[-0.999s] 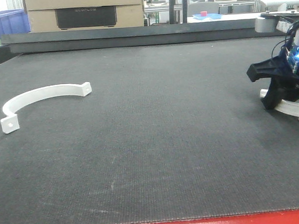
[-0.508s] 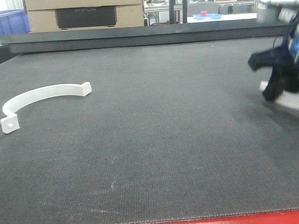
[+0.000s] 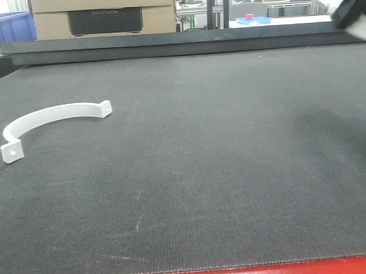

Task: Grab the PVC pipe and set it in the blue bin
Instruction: 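Lower the left gripper onto the other white clamp and grasp its arc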

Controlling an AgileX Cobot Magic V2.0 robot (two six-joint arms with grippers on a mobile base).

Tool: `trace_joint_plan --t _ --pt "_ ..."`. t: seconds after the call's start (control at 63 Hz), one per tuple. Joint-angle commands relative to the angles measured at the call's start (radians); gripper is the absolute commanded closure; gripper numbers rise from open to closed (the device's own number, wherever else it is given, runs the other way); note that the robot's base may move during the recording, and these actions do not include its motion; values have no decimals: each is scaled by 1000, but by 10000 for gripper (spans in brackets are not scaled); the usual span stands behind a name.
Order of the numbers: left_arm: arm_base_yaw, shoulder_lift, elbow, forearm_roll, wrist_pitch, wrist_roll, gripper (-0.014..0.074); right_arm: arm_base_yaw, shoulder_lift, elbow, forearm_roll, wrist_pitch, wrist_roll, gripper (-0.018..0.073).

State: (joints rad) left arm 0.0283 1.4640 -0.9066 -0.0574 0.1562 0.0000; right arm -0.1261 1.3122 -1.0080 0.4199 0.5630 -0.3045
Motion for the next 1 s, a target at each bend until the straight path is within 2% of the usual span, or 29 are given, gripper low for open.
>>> trace_joint_plan --t 0.0,0.174,0.587,0.983 --pt "-28 38 -33 -11 32 0 297 0 -47 -10 11 19 -1 728" --pt "-69 101 -47 -30 32 0 220 0 -89 -10 11 55 -1 728" --pt "-84 240 -48 -30 -2 0 224 0 -99 -10 43 74 -1 728" --pt "-87 301 -80 -30 -35 0 224 0 -99 -10 46 66 -1 728"
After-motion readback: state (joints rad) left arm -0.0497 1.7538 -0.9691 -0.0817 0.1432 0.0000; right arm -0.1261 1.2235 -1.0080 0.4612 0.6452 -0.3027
